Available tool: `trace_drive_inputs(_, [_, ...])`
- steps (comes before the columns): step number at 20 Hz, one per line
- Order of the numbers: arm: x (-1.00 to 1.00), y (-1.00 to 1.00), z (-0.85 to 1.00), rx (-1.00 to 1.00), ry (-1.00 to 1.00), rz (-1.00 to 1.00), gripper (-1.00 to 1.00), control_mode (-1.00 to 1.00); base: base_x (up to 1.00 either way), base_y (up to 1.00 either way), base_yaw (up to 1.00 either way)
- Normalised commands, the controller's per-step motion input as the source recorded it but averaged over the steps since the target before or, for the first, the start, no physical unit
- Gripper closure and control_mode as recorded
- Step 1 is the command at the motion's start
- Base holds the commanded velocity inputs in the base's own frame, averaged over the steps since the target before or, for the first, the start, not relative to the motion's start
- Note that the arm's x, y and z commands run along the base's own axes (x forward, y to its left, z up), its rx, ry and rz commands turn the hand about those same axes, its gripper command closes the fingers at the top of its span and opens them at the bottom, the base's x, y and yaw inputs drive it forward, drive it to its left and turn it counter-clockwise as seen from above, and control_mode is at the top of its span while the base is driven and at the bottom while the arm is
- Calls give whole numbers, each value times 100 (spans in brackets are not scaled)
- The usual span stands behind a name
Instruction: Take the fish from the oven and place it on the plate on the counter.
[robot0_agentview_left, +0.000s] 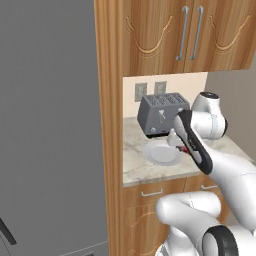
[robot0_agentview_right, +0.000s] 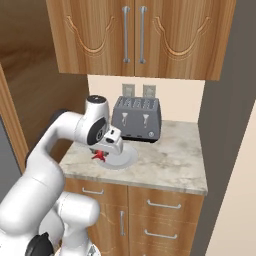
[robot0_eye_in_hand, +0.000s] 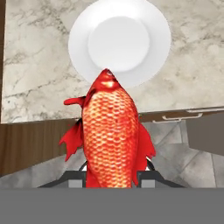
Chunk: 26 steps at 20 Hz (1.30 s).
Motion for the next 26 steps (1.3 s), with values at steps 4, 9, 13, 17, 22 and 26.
trace_drive_inputs(4, [51,0,-23,0,0,-3,100,-100,0,0,0])
trace_drive_inputs(9, [45,0,-46,0,0,-5,100,-100,0,0,0])
trace_drive_inputs(13, [35,0,-42,0,0,-6,100,-100,0,0,0])
trace_drive_inputs(17, [31,0,-34,0,0,-7,100,-100,0,0,0])
trace_drive_inputs(22, [36,0,-25,0,0,-5,100,-100,0,0,0])
trace_drive_inputs(26, [43,0,-32,0,0,-3,100,-100,0,0,0])
